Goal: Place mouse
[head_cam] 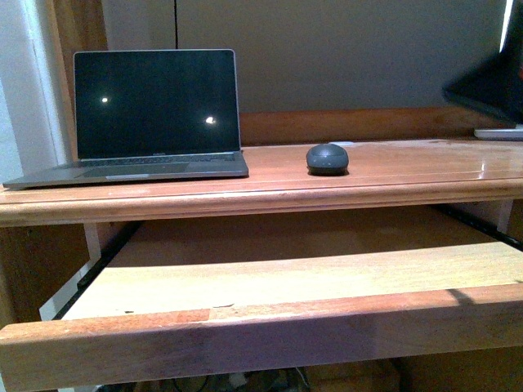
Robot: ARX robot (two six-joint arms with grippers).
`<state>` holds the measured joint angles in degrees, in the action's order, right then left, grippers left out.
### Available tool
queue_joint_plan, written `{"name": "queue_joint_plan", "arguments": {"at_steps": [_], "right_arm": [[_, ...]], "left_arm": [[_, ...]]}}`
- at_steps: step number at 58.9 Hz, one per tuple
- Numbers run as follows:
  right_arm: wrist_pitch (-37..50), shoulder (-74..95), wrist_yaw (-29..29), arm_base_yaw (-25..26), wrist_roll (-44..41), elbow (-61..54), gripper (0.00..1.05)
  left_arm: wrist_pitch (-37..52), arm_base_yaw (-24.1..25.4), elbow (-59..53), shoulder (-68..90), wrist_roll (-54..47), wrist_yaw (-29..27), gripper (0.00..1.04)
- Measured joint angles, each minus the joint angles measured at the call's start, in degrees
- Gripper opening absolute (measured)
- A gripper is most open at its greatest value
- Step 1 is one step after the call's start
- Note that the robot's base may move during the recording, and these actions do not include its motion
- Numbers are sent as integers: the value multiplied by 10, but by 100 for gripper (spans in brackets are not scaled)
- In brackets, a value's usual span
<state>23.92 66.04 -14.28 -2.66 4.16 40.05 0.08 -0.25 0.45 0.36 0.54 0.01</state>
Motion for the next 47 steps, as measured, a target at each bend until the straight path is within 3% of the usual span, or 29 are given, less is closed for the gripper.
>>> {"name": "queue_joint_plan", "arguments": {"at_steps": [8,19,34,47], "right_arm": [[9,-61,-36,46,-19,-143,97],[63,-33,-22,36,-66,-240,97],[159,80,56,-34,-76,-221,97],[183,167,123,-81,-68,-145,97]], "left_arm": [[0,0,0,0,0,0,97],[0,0,0,0,0,0,97],[0,0,0,0,0,0,97],[0,0,0,0,0,0,97]]}}
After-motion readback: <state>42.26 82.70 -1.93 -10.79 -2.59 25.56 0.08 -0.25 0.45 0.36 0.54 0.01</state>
